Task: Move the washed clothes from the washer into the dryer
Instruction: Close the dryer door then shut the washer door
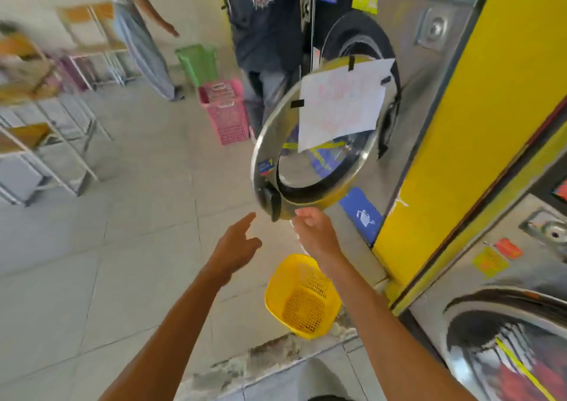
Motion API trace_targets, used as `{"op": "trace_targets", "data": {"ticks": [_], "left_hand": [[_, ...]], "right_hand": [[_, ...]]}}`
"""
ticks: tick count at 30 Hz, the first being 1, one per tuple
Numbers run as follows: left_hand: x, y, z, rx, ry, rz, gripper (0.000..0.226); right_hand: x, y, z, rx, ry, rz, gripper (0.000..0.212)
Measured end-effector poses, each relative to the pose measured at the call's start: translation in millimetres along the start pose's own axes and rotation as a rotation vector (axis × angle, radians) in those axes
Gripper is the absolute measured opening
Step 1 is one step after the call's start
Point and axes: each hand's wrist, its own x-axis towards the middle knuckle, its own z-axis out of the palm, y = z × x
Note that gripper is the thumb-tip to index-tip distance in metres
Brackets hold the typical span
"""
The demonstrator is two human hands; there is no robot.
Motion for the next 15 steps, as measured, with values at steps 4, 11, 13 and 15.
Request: {"op": "trace_targets", "data": {"ticks": [4,11,13,15], "left_hand": [[11,0,-33,-0.126,0.069,0.015,0.066],[78,21,-60,-0.178,0.056,0.084,0.067],[109,28,-65,-0.157,0.043,0.125,0.065],[144,37,-69,-0.127,0.03,0.18,0.061]], "right_hand": [[34,-26,22,0.024,-0.01,-0.055,0.022],[113,-70,50,0.034,0.045,-0.151,0.03],[136,-84,59,0.024,0.058,-0.185,0.041],[157,-93,66,0.02,0.118,-0.208,0.047]]}}
